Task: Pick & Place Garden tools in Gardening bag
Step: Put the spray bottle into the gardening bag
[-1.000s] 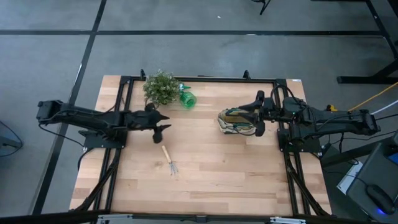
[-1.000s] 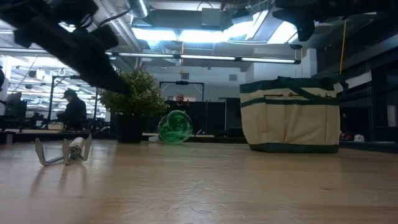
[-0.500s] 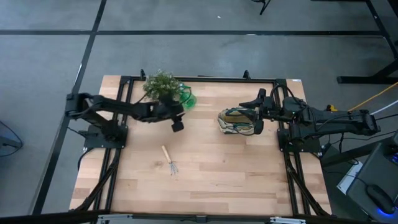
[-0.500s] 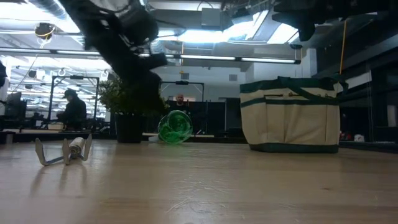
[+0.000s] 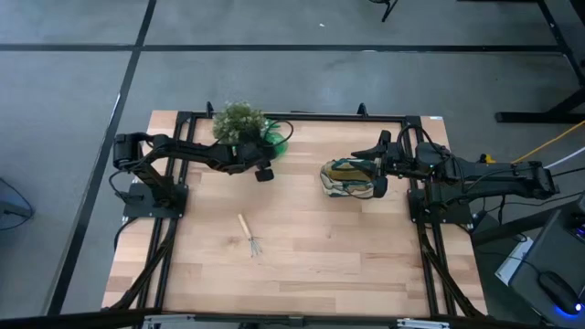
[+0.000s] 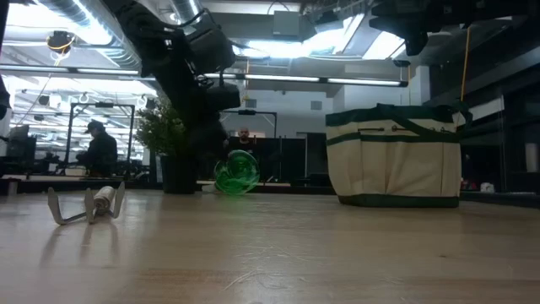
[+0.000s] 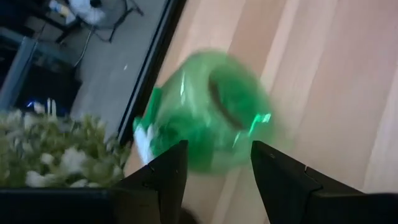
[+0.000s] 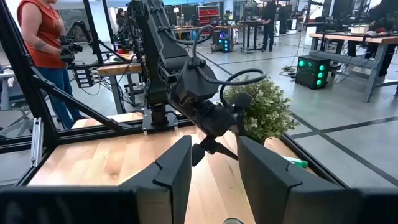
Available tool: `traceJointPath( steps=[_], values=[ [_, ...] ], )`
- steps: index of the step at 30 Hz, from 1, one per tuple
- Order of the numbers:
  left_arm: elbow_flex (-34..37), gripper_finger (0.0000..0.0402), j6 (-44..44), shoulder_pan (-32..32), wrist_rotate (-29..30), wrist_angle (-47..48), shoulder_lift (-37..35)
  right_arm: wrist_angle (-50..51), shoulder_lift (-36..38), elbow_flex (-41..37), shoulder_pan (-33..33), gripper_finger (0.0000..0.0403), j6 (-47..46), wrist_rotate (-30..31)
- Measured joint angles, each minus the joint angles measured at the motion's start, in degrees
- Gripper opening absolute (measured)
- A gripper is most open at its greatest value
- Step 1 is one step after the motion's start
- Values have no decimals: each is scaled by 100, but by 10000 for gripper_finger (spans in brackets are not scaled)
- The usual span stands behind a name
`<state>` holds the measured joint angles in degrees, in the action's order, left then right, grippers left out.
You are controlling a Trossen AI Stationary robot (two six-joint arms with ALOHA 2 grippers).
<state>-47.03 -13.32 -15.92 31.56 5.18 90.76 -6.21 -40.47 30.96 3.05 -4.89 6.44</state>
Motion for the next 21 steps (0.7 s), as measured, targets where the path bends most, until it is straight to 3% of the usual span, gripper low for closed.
traceJointPath(
  steps=[21],
  values=[
    [0, 172, 1336, -266, 281, 2490, -5, 1, 0, 0, 0, 134, 149, 20]
  ],
)
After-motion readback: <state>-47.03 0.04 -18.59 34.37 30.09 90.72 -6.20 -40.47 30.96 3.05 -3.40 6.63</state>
